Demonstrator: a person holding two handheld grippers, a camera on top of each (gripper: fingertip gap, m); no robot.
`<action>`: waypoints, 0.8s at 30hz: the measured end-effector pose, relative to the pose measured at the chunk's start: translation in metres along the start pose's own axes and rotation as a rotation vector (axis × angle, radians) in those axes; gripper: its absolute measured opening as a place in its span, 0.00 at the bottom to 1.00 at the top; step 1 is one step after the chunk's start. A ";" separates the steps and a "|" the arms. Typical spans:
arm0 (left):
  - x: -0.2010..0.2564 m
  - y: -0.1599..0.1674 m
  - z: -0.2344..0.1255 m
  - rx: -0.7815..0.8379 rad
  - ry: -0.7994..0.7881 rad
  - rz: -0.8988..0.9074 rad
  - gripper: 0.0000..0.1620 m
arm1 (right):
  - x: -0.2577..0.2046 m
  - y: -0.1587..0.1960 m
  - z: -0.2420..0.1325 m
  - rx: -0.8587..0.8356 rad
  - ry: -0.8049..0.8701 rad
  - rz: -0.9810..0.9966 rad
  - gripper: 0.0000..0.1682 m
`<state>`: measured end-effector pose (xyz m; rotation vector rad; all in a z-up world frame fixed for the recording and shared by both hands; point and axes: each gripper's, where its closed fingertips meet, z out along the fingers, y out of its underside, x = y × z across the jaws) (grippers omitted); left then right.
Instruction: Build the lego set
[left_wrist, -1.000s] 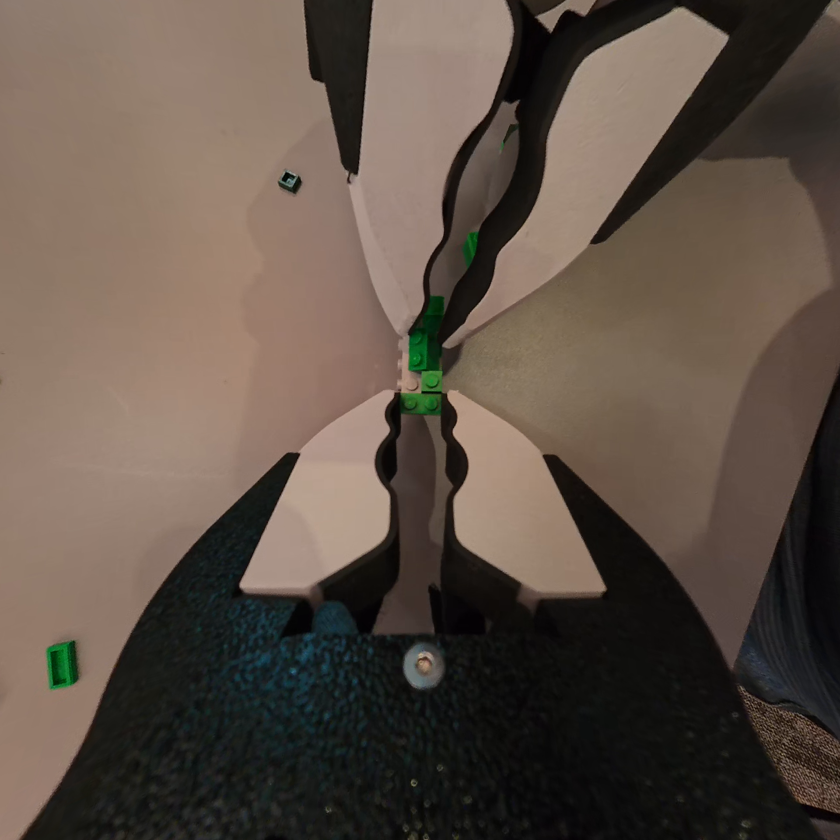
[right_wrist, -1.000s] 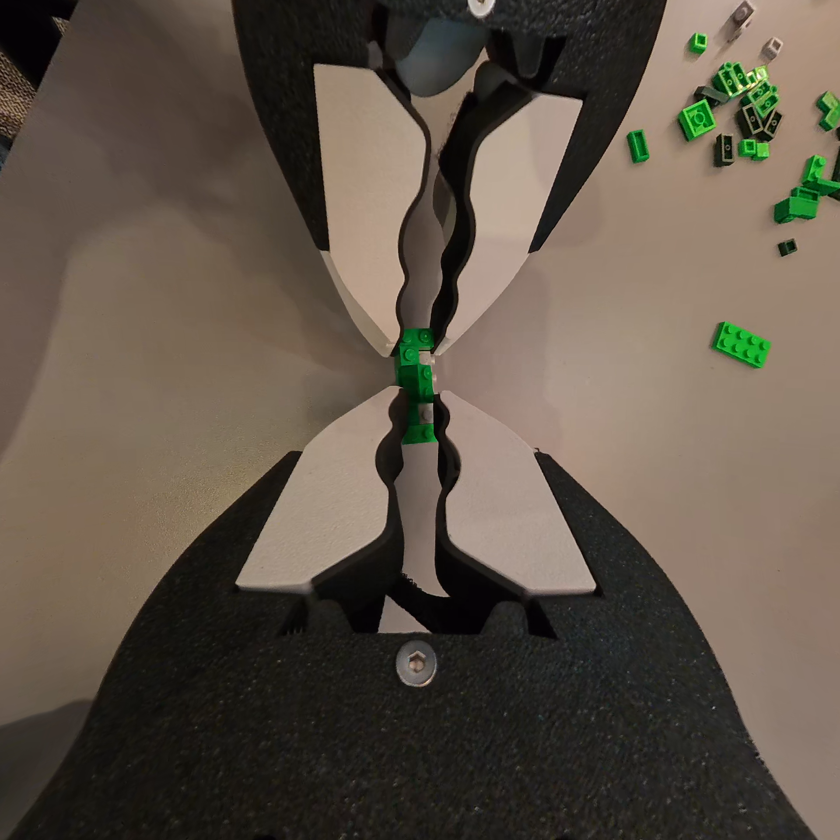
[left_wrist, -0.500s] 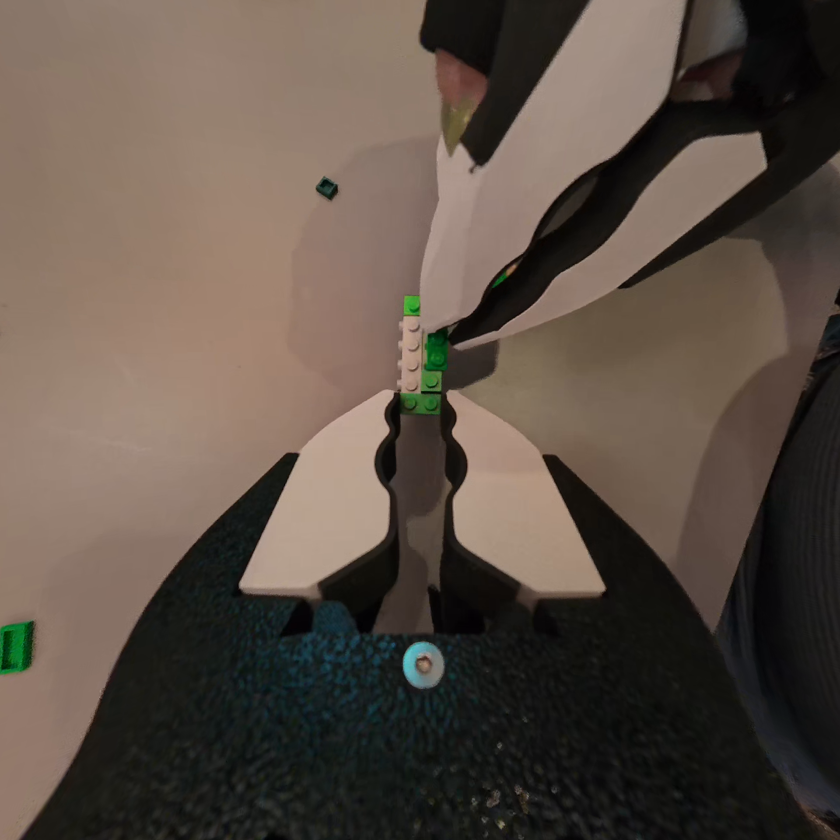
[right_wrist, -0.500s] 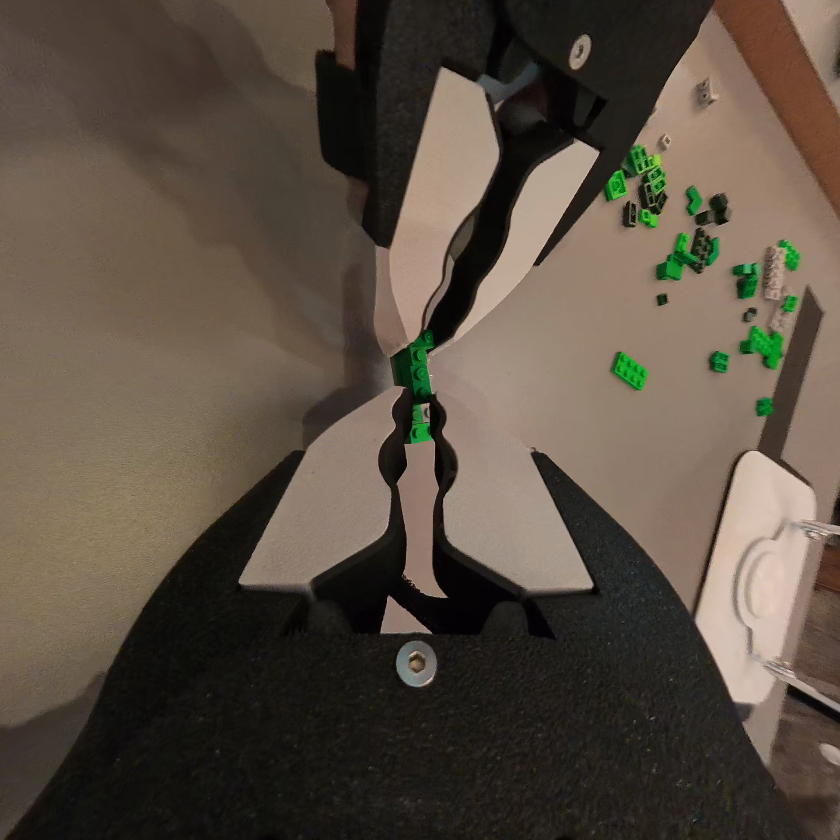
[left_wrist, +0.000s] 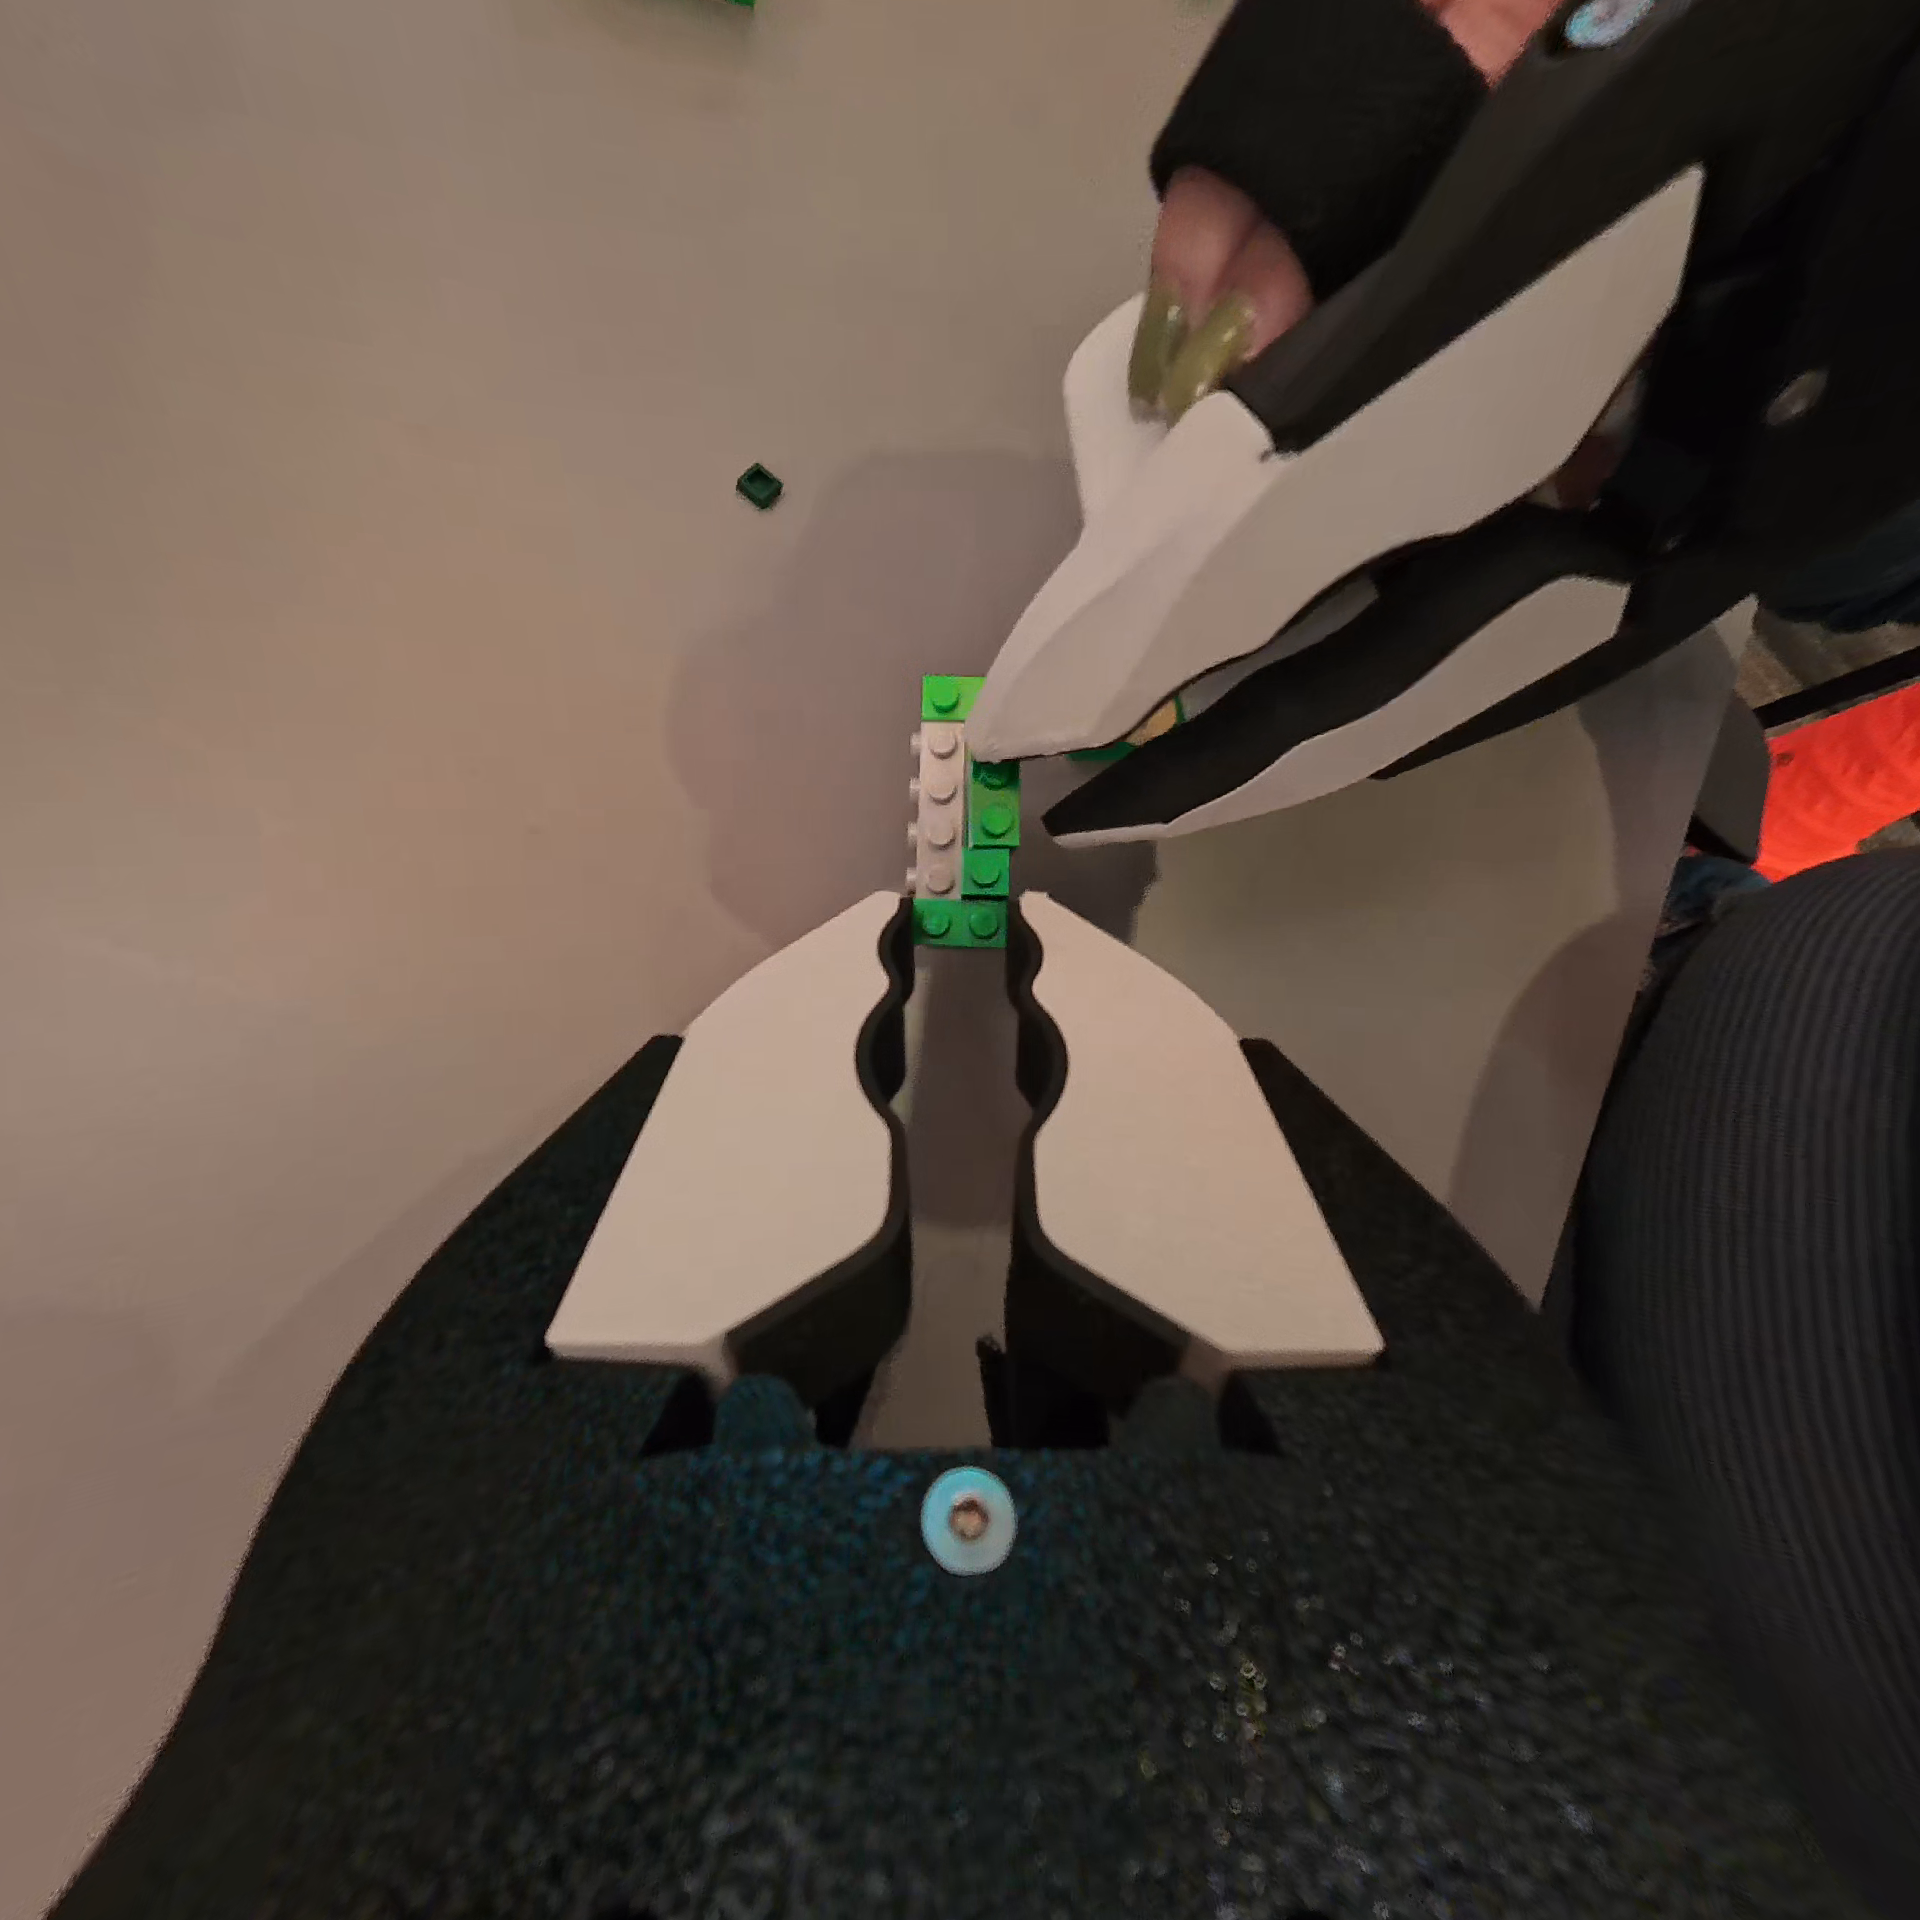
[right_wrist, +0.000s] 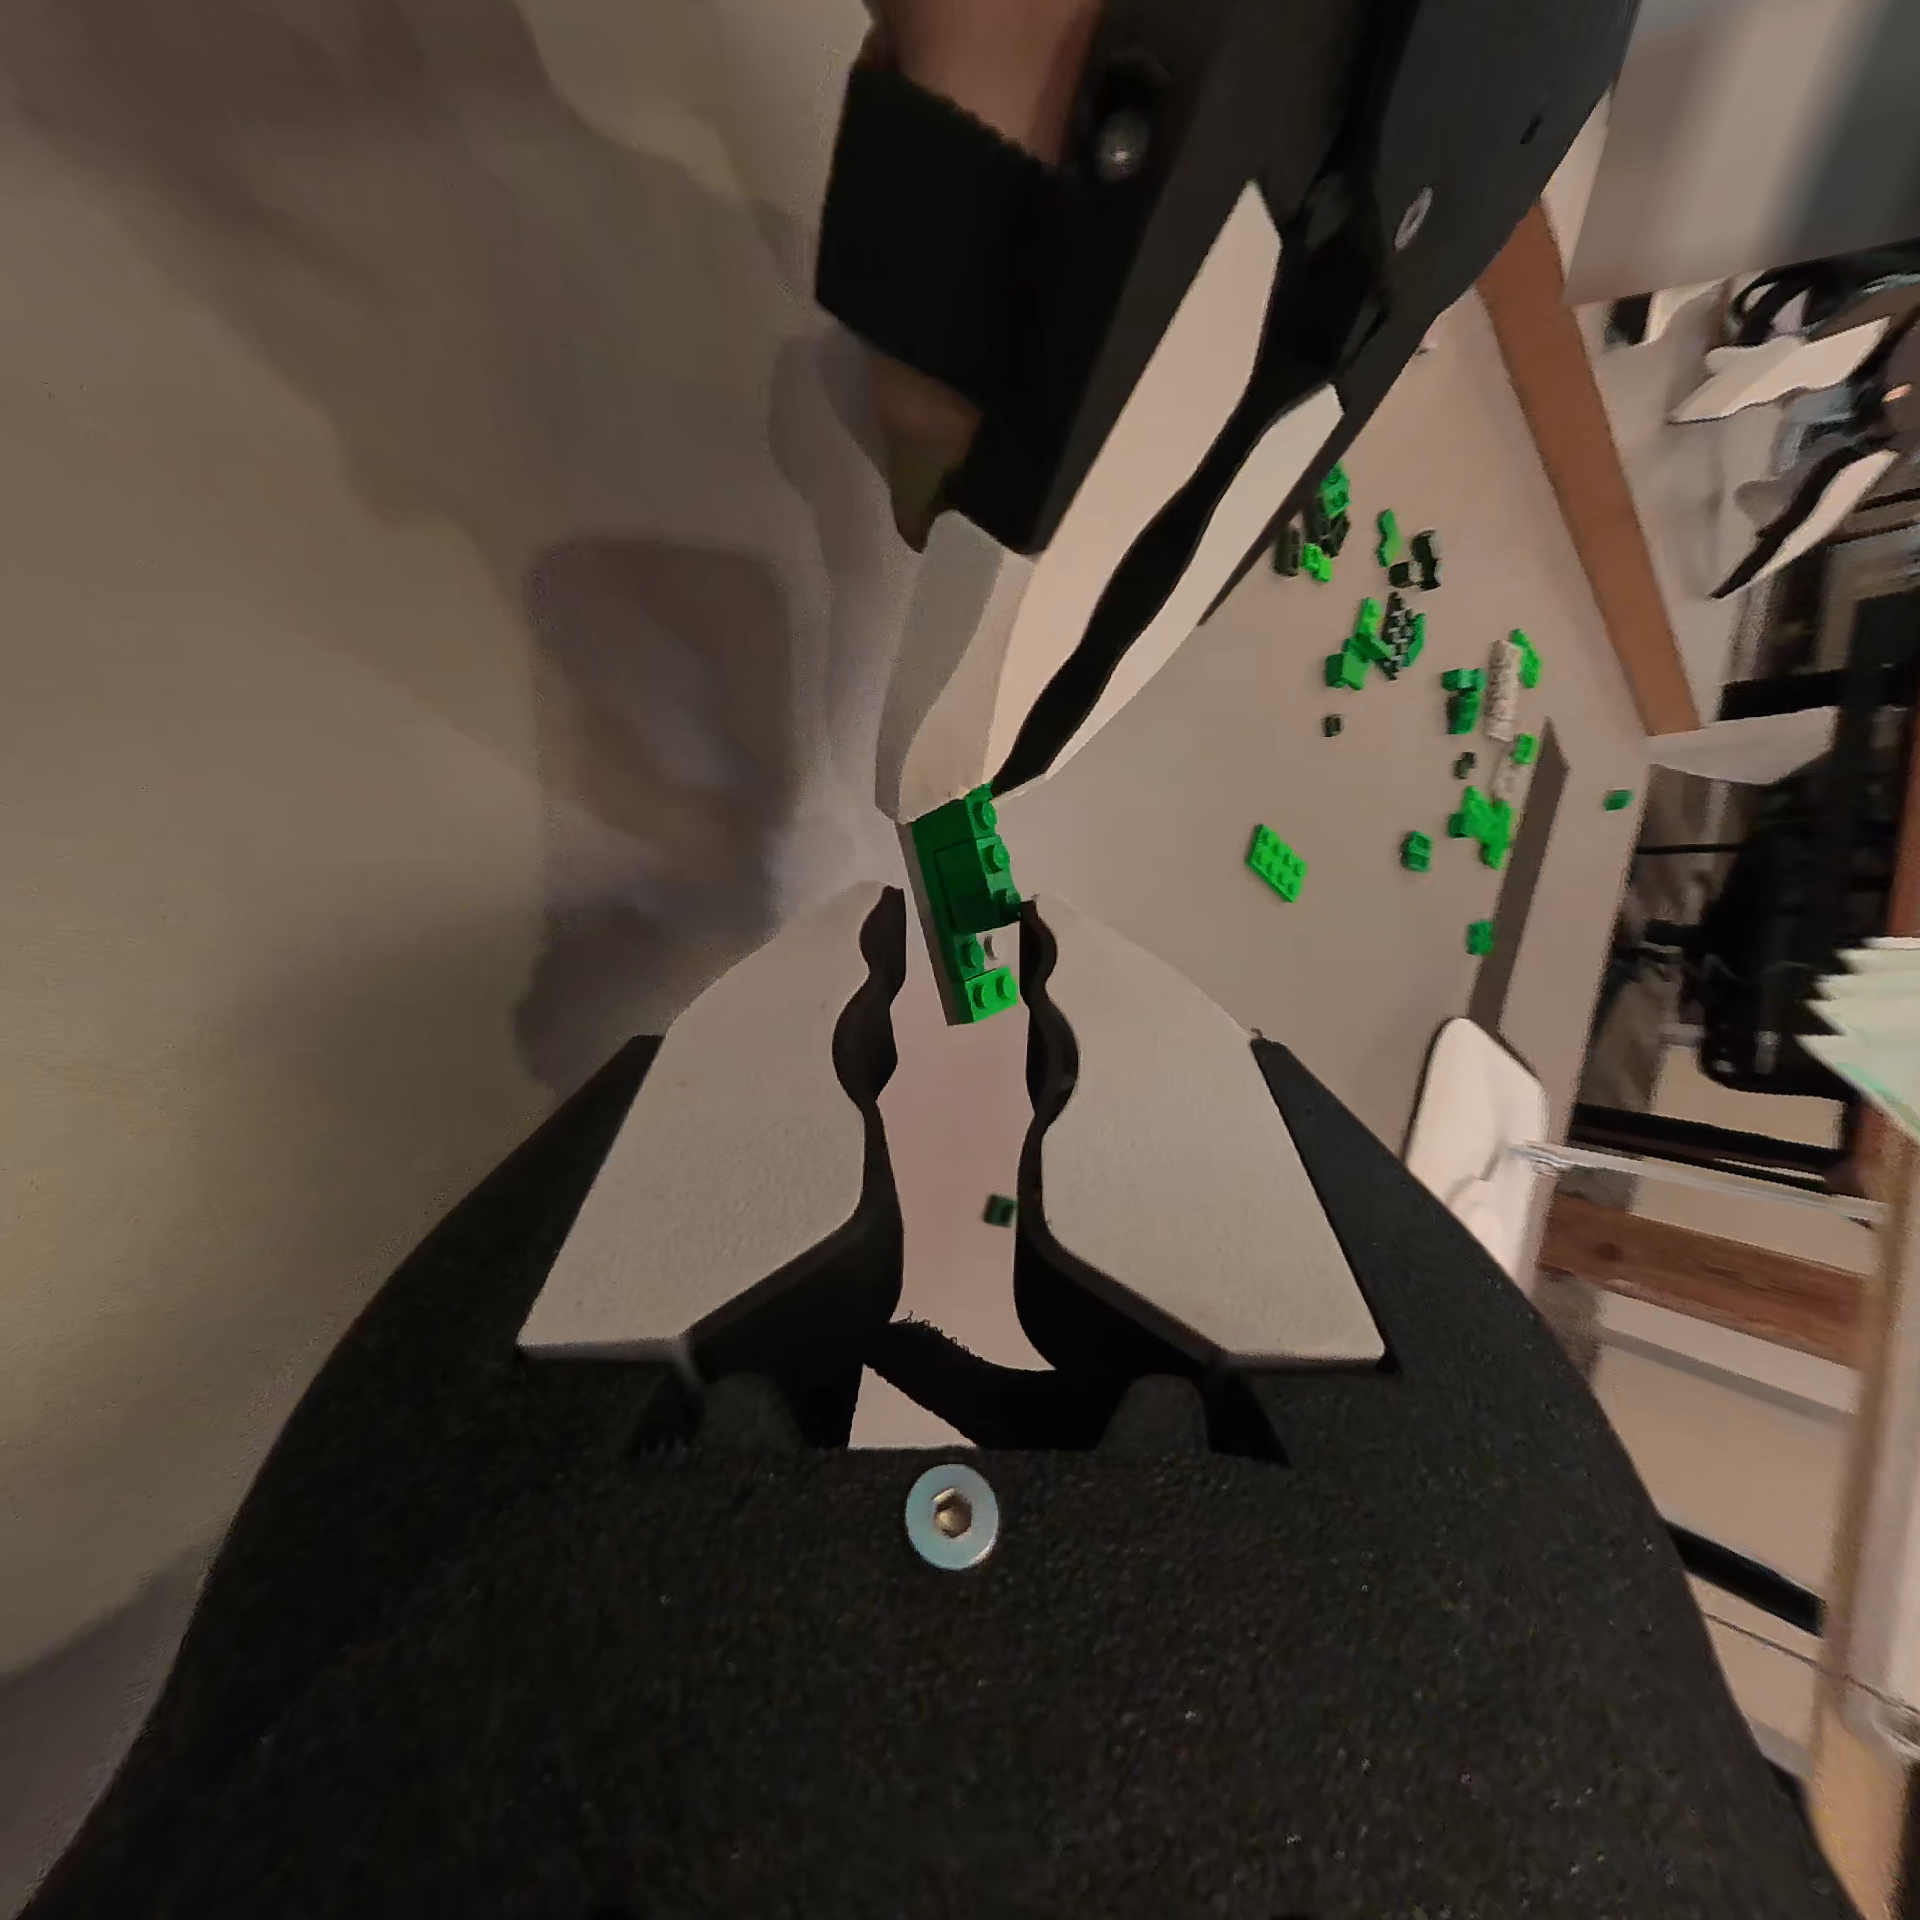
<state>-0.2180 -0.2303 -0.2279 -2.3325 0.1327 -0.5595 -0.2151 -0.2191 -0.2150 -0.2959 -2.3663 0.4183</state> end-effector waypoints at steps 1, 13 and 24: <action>0.000 -0.002 -0.001 0.011 0.004 -0.013 0.10 | 0.002 0.000 -0.001 -0.008 0.035 -0.026 0.12; 0.002 -0.008 -0.006 0.054 0.036 -0.089 0.10 | 0.011 -0.001 -0.003 -0.094 0.239 -0.189 0.11; 0.008 -0.010 -0.008 0.070 0.103 -0.132 0.10 | 0.011 -0.001 -0.004 -0.135 0.244 -0.287 0.13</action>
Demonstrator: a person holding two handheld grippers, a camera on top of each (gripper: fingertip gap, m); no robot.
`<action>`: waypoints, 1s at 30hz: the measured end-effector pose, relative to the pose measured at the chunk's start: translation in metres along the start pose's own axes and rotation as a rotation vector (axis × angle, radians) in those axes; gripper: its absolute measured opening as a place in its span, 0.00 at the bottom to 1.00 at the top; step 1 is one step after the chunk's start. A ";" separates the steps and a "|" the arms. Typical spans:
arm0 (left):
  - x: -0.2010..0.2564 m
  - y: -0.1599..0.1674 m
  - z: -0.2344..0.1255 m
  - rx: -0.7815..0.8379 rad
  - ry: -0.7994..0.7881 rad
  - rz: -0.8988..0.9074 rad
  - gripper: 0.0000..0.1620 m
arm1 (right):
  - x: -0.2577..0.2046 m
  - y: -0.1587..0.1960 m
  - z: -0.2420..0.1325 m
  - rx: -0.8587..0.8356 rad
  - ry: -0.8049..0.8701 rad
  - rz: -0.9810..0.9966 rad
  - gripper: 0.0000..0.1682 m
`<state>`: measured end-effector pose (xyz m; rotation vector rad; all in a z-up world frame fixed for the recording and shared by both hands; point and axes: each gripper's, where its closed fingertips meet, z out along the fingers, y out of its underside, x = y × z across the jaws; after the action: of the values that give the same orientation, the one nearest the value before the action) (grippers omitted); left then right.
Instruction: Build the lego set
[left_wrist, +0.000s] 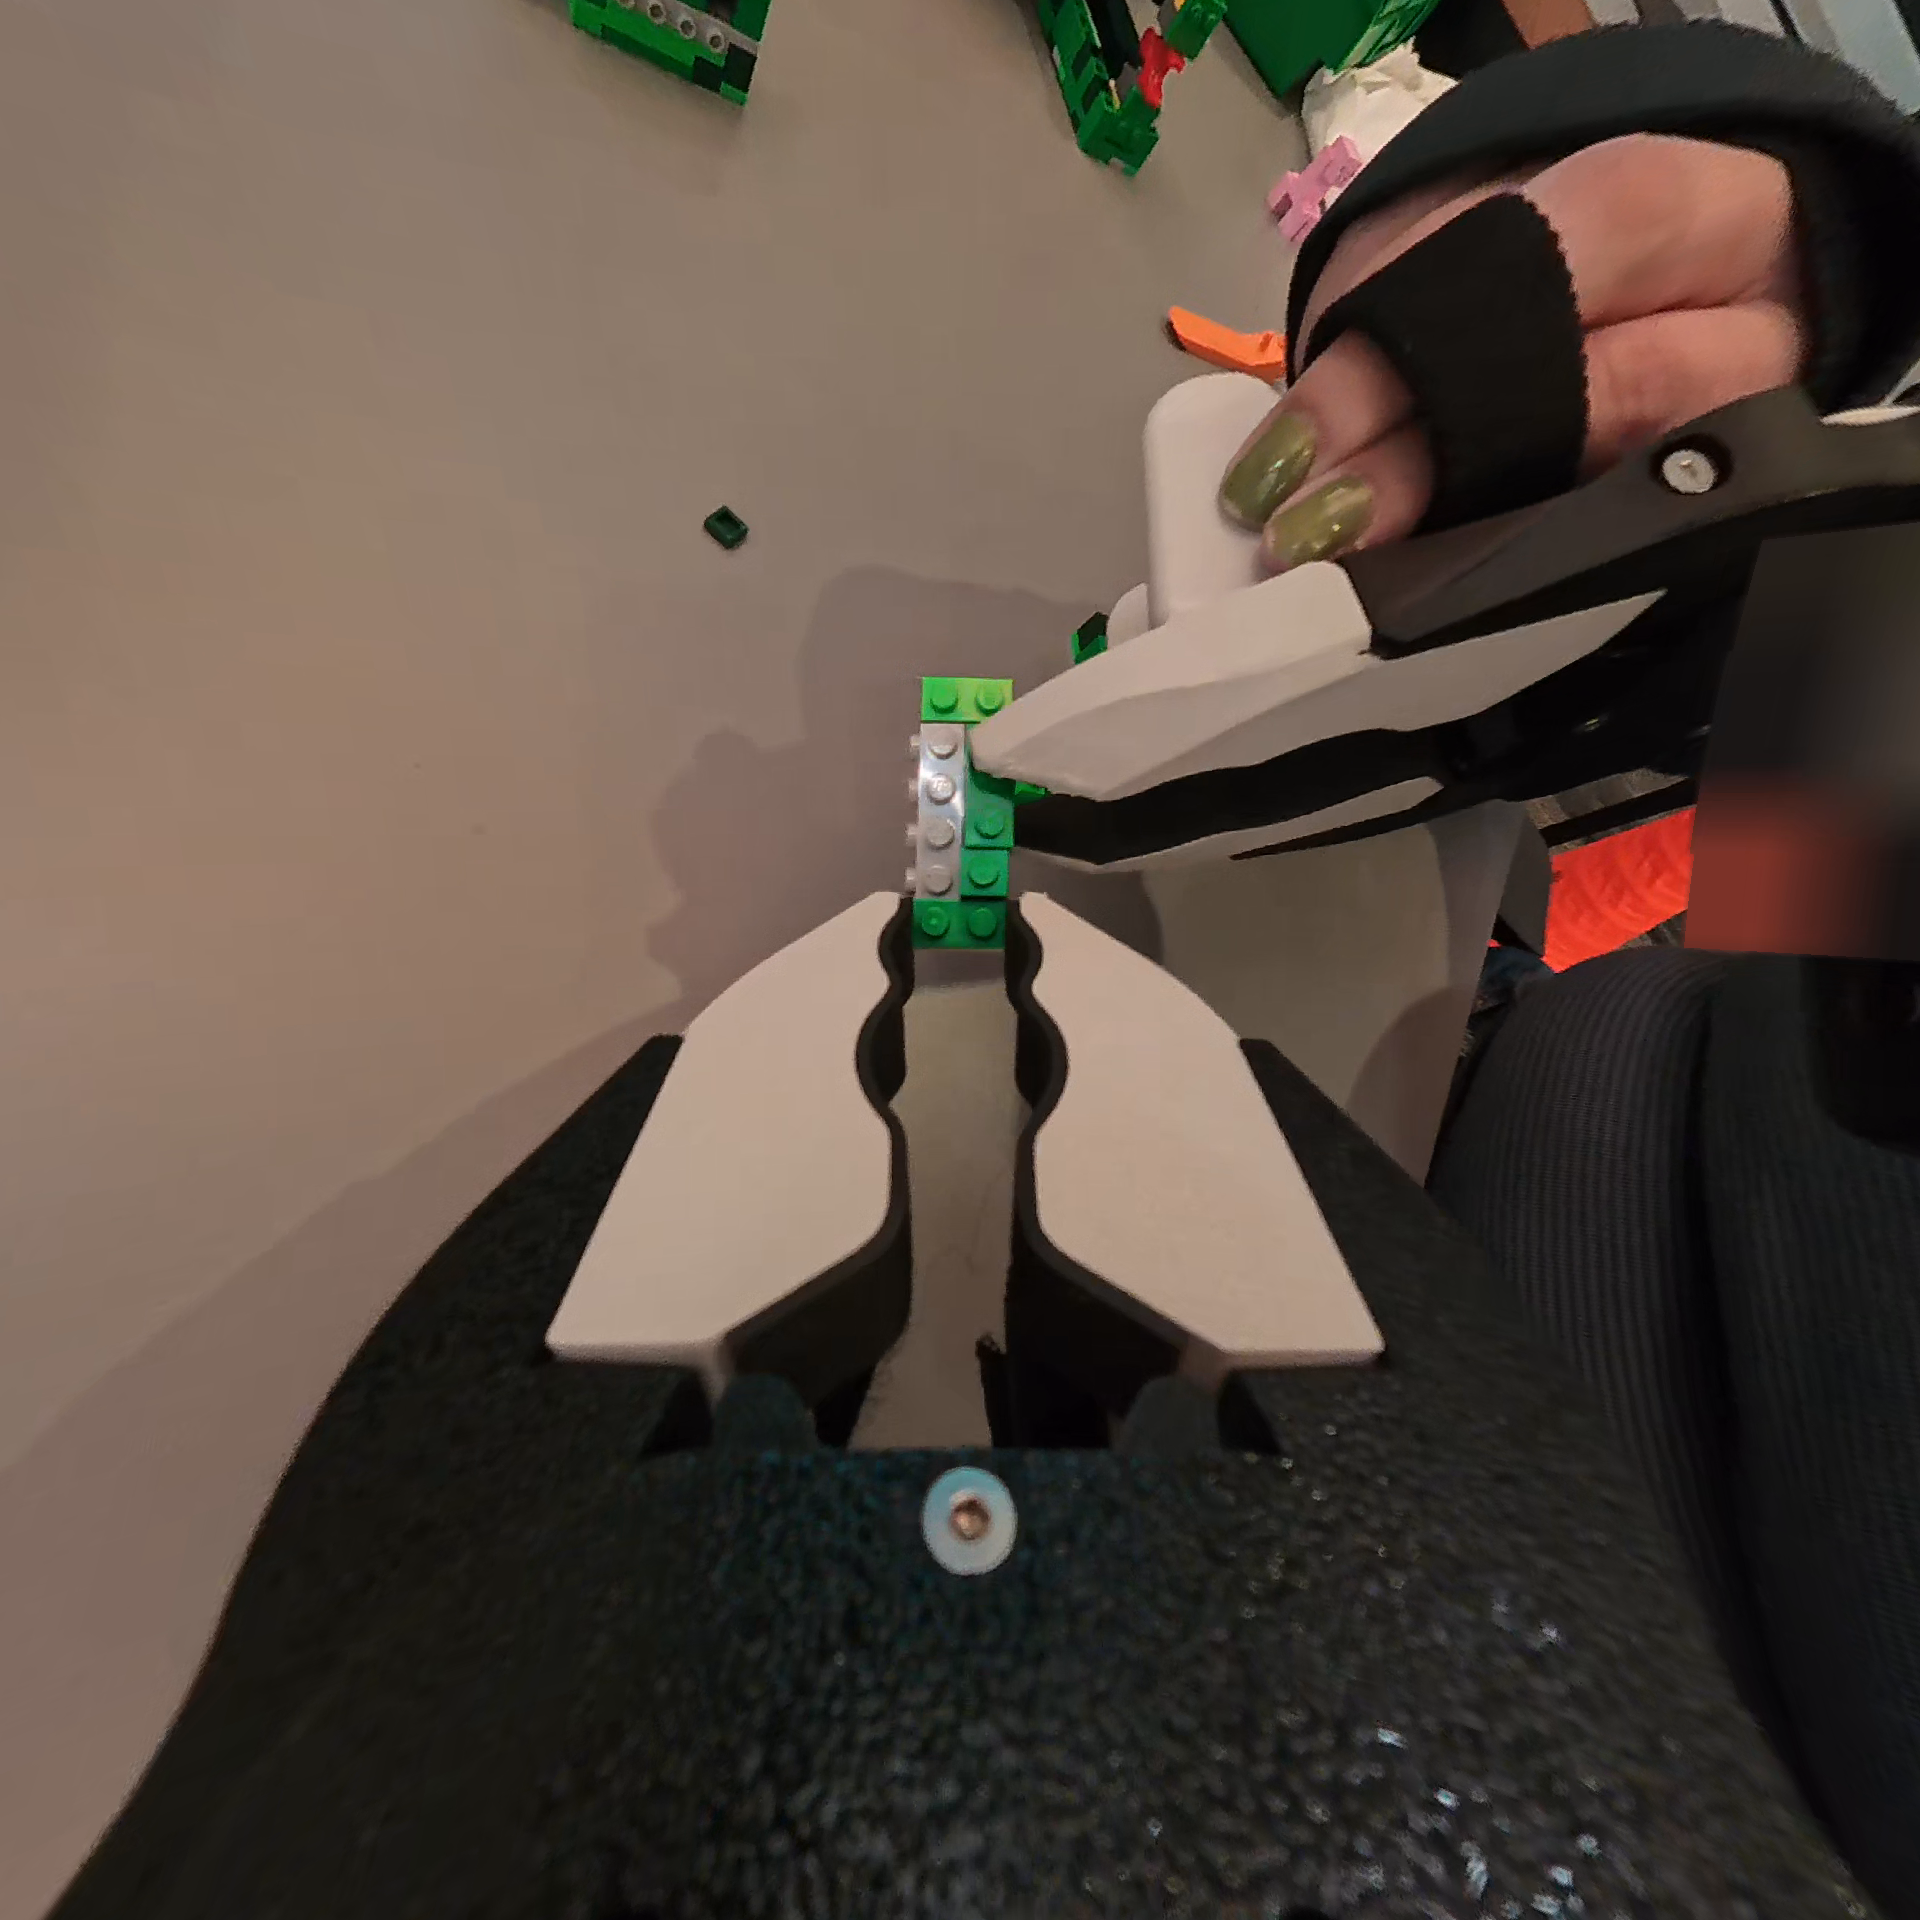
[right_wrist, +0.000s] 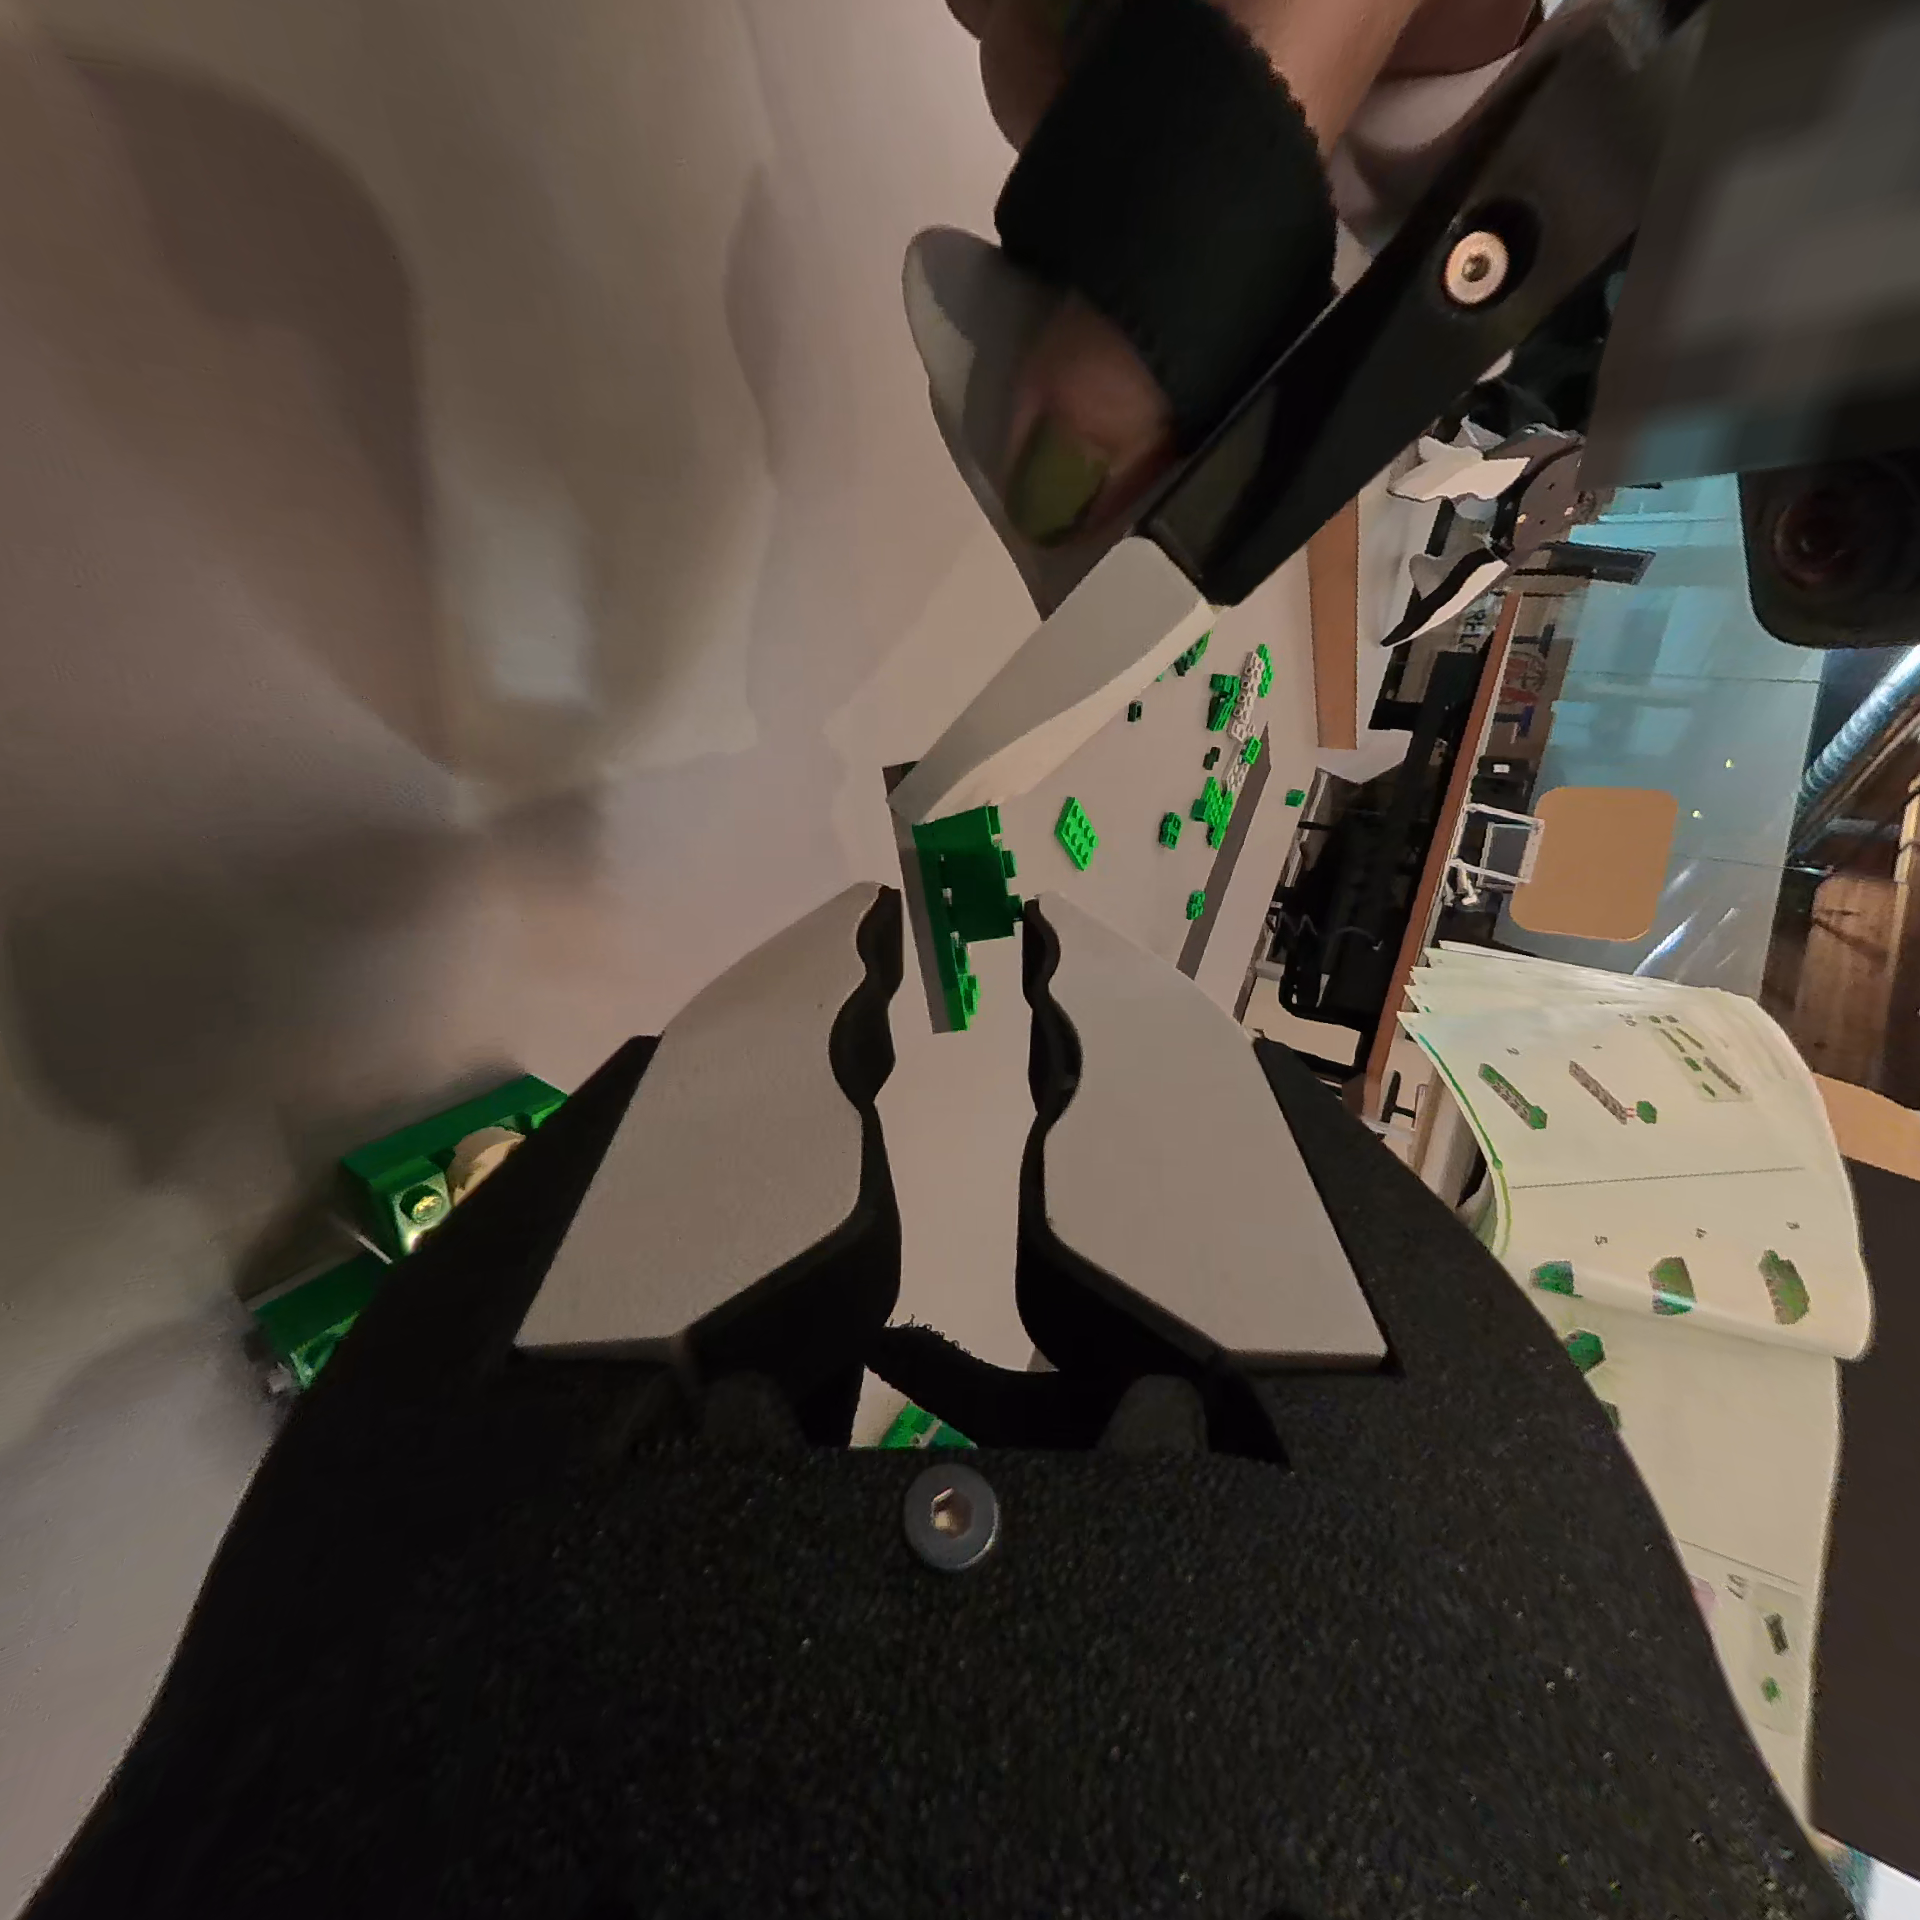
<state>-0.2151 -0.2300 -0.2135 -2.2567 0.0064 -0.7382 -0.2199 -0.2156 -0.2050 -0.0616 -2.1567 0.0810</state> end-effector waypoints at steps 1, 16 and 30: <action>0.001 0.000 0.000 0.000 0.004 0.001 0.10 | 0.000 0.000 0.000 -0.004 0.003 -0.008 0.12; 0.002 -0.005 -0.005 0.025 0.037 -0.036 0.10 | 0.009 0.001 -0.002 -0.038 0.127 -0.171 0.11; 0.004 0.002 0.000 -0.039 0.030 -0.018 0.10 | 0.003 -0.002 -0.004 0.023 0.124 -0.310 0.11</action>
<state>-0.2113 -0.2319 -0.2130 -2.2853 0.0147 -0.7878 -0.2185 -0.2176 -0.2000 0.2735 -2.0168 -0.0754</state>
